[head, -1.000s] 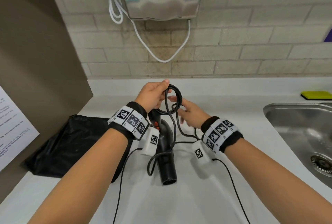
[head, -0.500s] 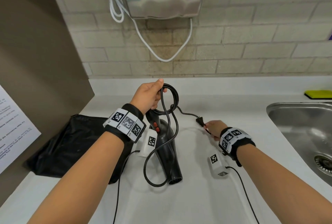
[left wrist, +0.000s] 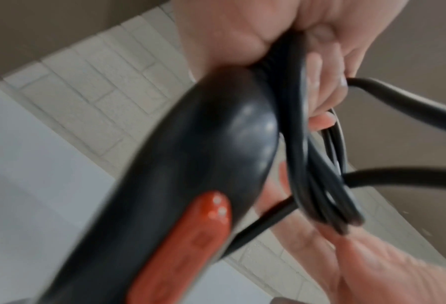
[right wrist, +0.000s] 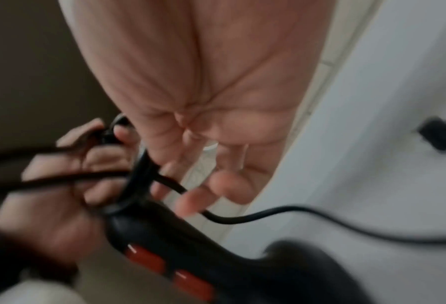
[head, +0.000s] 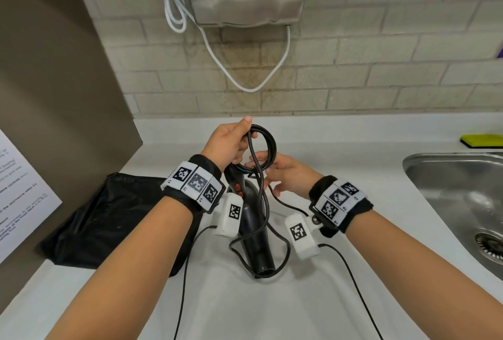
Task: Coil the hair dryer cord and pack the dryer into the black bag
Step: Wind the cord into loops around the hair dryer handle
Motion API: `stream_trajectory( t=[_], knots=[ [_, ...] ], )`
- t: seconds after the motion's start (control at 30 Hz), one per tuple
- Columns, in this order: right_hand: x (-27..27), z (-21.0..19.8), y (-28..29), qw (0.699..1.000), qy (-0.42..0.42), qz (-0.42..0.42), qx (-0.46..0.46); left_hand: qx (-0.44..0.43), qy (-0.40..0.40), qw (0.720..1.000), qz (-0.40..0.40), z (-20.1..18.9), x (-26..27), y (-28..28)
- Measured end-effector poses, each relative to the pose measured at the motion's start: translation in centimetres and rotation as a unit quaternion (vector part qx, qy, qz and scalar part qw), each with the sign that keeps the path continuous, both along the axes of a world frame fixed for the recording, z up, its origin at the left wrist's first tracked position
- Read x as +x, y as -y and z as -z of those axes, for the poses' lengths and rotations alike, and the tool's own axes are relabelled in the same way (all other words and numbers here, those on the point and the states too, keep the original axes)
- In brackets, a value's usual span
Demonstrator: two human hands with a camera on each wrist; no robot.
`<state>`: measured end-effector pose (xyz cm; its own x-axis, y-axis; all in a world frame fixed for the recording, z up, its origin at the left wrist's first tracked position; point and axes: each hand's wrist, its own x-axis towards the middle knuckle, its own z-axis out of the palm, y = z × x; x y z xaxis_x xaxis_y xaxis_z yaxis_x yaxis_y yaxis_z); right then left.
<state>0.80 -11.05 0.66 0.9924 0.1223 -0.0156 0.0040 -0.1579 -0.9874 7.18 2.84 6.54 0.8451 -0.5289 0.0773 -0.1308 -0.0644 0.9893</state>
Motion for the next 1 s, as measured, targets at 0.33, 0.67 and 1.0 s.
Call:
stream_trajectory(
  t=[0.33, 0.67, 1.0],
  knots=[
    [1.4, 2.0, 3.4, 0.958, 0.046, 0.268, -0.092, 0.012, 0.009, 1.0, -0.001, 0.0, -0.2, -0.6],
    [-0.6, 4.4, 6.2, 0.817, -0.204, 0.219, -0.493, 0.003, -0.003, 0.999, -0.032, 0.2, 0.1, -1.4],
    [0.0, 3.9, 1.5, 0.904, -0.094, 0.159, -0.386, -0.011, -0.017, 0.999, -0.042, 0.2, 0.8, -1.5]
  ],
)
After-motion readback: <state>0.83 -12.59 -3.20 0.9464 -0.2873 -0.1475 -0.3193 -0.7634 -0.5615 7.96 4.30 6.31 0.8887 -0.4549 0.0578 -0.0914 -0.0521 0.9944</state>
